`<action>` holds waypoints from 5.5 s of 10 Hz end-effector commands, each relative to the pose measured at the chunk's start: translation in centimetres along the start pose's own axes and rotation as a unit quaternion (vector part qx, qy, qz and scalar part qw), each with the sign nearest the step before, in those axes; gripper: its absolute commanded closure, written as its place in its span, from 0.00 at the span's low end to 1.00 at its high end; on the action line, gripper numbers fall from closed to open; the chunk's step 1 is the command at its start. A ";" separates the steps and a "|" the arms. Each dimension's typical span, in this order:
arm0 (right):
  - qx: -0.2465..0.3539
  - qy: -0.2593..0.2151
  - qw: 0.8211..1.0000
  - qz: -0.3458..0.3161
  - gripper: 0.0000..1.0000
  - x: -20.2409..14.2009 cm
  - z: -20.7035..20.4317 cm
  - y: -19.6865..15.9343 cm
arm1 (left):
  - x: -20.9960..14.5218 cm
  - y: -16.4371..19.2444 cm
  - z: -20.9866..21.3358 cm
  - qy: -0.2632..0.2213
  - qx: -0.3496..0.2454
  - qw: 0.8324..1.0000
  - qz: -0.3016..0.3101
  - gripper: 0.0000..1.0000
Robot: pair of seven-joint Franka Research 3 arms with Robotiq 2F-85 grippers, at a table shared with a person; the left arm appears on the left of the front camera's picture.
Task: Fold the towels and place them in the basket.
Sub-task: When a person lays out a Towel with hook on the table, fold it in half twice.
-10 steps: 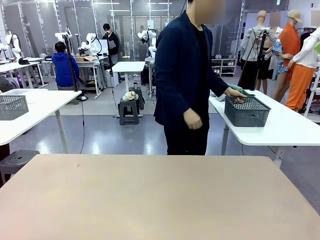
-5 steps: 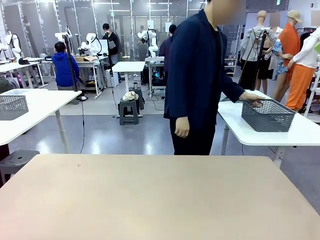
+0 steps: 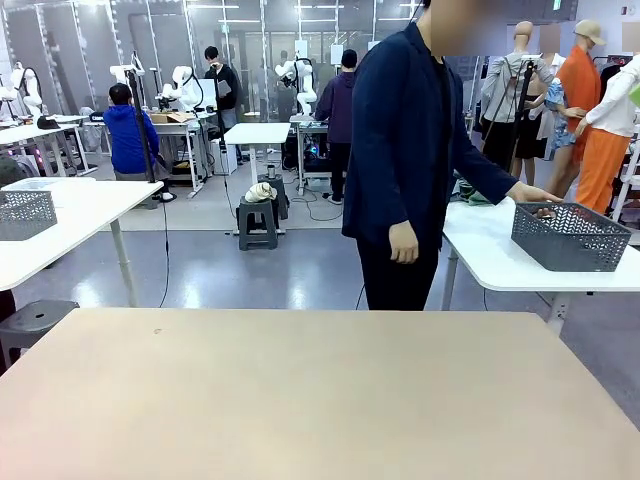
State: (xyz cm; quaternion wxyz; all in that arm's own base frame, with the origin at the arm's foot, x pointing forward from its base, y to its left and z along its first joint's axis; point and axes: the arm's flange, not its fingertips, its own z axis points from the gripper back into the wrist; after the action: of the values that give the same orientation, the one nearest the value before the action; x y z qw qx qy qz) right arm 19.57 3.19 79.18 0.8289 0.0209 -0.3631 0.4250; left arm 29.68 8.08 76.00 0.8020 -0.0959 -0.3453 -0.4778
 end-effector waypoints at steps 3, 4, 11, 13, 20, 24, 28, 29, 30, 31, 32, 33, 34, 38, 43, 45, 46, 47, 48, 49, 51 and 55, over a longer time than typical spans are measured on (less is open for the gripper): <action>0.002 -0.001 1.000 0.002 0.00 0.0 0.0 0.0 | 0.0 0.0 0.0 0.000 0.000 1.000 -0.003 0.00; 0.002 -0.001 1.000 0.002 0.00 0.0 0.0 0.0 | 0.0 0.0 0.0 0.000 0.000 1.000 -0.003 0.00; 0.002 -0.001 1.000 0.002 0.00 0.0 0.0 0.0 | 0.0 0.0 0.0 0.000 0.000 1.000 -0.003 0.00; 0.002 -0.001 1.000 0.002 0.00 0.0 0.0 0.0 | 0.0 0.0 0.0 0.000 0.000 1.000 -0.003 0.00; 0.002 -0.001 1.000 0.002 0.00 0.0 0.0 0.0 | 0.0 0.0 0.0 0.000 0.000 1.000 -0.003 0.00; 0.002 -0.001 1.000 0.002 0.00 0.0 0.0 0.0 | 0.0 0.0 0.0 0.000 0.000 1.000 -0.003 0.00; 0.002 -0.001 1.000 0.002 0.00 0.0 0.0 0.0 | 0.0 0.0 0.0 0.000 0.000 1.000 -0.003 0.00; 0.002 -0.001 1.000 0.002 0.00 0.0 0.0 0.0 | 0.0 0.0 0.0 0.000 0.000 1.000 -0.003 0.00; 0.002 -0.001 1.000 0.002 0.00 0.0 0.0 0.0 | 0.0 0.0 0.0 0.000 0.000 1.000 -0.003 0.00; 0.002 -0.001 1.000 0.002 0.00 0.0 0.0 0.0 | 0.0 0.0 0.0 0.000 0.000 1.000 -0.003 0.00; 0.002 -0.001 1.000 0.002 0.00 0.0 0.0 0.0 | 0.0 0.0 0.0 0.000 0.000 1.000 -0.003 0.00; 0.002 -0.001 1.000 0.002 0.00 0.0 0.0 0.0 | 0.0 0.0 0.0 0.000 0.000 1.000 -0.003 0.00; 0.002 -0.001 1.000 0.002 0.00 0.0 0.0 0.0 | 0.0 0.0 0.0 0.000 0.000 1.000 -0.003 0.00; 0.002 -0.001 1.000 0.002 0.00 0.0 0.0 0.0 | 0.0 0.0 0.0 0.000 0.000 1.000 -0.003 0.00; 0.002 -0.001 1.000 0.002 0.00 0.0 0.0 0.0 | 0.0 0.0 0.0 0.000 0.000 1.000 -0.003 0.00; 0.002 -0.001 1.000 0.002 0.00 0.0 0.0 0.0 | 0.0 0.0 0.0 0.000 0.000 1.000 -0.003 0.00; 0.002 -0.001 1.000 0.002 0.00 0.0 0.0 0.0 | 0.0 0.0 0.0 0.000 0.000 1.000 -0.003 0.00; 0.002 -0.001 1.000 0.002 0.00 0.0 0.0 0.0 | 0.0 0.0 0.0 0.000 0.000 1.000 -0.003 0.00; 0.002 -0.001 1.000 0.002 0.00 0.0 0.0 0.0 | 0.0 0.0 0.0 0.000 0.000 1.000 -0.003 0.00; 0.002 -0.001 1.000 0.002 0.00 0.0 0.0 0.0 | 0.0 0.0 0.0 0.000 0.000 1.000 -0.003 0.00; 0.002 -0.001 1.000 0.002 0.00 0.0 0.0 0.0 | 0.0 0.0 0.0 0.000 0.000 1.000 -0.003 0.00; 0.002 -0.001 1.000 0.002 0.00 0.0 0.0 0.0 | 0.0 0.0 0.0 0.000 0.000 1.000 -0.003 0.00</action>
State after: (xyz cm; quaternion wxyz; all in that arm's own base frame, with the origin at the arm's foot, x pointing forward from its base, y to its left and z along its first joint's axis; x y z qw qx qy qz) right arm 19.57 3.19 79.18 0.8290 0.0209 -0.3631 0.4250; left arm 29.68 8.08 76.00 0.8020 -0.0959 -0.3453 -0.4778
